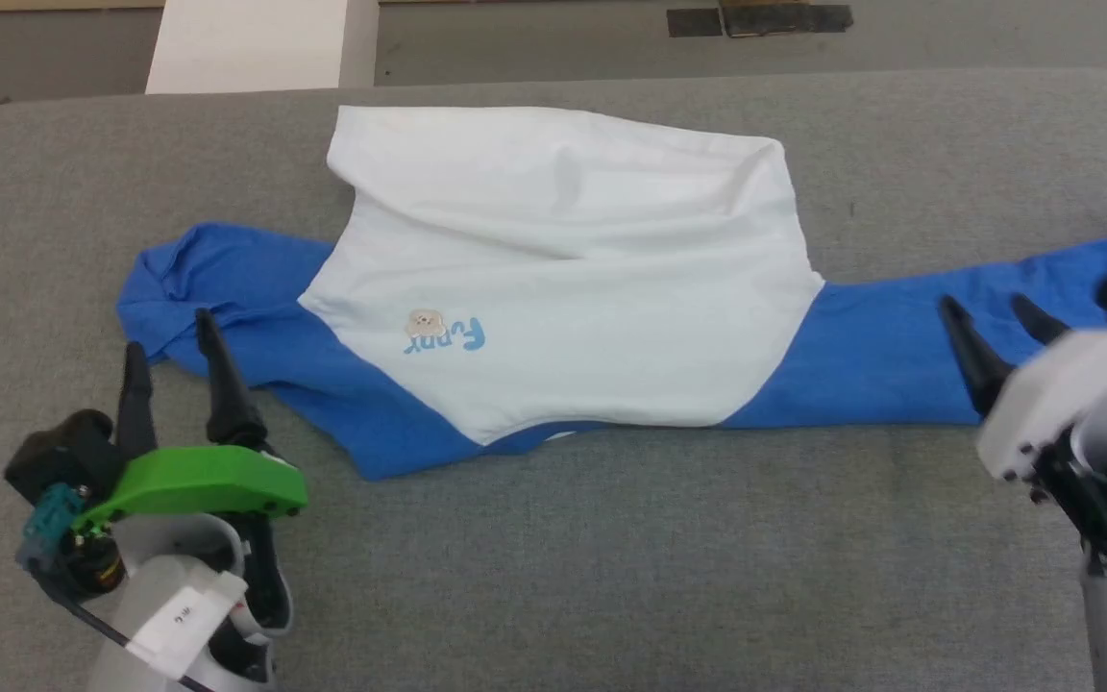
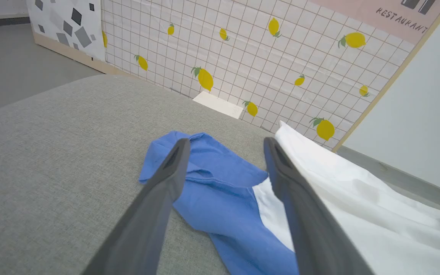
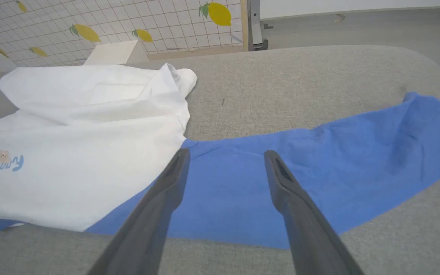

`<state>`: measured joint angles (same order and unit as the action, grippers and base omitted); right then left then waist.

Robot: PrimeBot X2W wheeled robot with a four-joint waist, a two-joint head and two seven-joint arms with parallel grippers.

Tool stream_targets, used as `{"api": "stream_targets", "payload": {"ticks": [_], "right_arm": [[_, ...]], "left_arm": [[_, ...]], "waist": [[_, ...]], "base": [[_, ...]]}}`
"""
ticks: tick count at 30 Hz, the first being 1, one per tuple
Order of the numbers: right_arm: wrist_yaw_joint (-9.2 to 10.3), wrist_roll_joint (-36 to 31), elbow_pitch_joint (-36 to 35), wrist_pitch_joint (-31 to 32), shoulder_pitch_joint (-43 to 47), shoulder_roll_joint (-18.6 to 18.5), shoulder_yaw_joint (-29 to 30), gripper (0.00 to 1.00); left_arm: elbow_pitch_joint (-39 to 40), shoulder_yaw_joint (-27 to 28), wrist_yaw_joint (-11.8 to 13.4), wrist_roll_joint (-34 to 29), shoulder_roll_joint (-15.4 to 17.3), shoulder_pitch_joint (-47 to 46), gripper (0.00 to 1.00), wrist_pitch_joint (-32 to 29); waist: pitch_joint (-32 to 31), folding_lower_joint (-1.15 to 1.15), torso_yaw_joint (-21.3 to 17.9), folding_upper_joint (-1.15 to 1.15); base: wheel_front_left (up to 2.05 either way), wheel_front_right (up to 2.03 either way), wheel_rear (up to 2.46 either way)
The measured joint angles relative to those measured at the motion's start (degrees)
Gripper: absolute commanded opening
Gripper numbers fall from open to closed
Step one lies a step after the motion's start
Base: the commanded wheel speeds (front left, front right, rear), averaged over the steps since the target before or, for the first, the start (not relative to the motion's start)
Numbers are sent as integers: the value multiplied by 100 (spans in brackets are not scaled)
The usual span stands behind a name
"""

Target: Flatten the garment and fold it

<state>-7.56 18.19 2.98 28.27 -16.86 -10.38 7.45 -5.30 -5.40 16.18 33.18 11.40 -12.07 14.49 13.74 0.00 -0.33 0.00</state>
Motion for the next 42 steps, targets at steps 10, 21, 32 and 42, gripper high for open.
{"api": "stream_targets", "payload": {"ticks": [10, 21, 32, 42], "right_arm": [[0, -677, 1572, 1081, -1902, -609, -1141, 100], [2, -571, 2346, 1496, -2586, -1072, -1998, 100], [-1, -238, 2335, 1412, -3165, -1589, -1898, 0], [-1, -1055, 2588, 207, -4217, -1702, -1837, 0]], "left_arm": [[414, -332, -127, -396, -467, -105, 100, 9], [238, -415, -341, -570, -767, -276, 100, 24], [221, -480, -509, -637, -824, -448, 100, 24], [289, -748, -412, -536, -833, -589, 100, 24]], "waist": [[451, 0, 479, 0], [1090, 0, 1159, 0], [1373, 0, 1666, 0], [1666, 1, 2045, 0]], "base": [[0, 0, 0], [0, 0, 0], [0, 0, 0], [0, 0, 0]]}}
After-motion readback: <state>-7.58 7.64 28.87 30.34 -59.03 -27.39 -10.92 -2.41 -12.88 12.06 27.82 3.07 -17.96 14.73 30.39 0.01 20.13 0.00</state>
